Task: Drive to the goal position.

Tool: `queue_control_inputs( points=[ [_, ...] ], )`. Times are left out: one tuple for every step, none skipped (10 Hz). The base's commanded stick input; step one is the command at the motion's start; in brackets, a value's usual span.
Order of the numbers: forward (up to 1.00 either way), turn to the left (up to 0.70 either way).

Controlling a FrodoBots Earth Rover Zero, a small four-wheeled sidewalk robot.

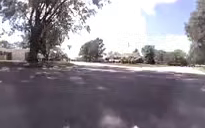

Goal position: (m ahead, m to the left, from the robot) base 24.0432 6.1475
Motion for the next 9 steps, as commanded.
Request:
queue_control_inputs(
  points=[
    [0.7,0.0],
    [0.7,0.0],
    [0.7,0.0],
    [0.7,0.0],
    [0.7,0.0],
    [0.7,0.0],
    [0.7,0.0],
    [0.7,0.0],
    [0.7,0.0]
  ],
)
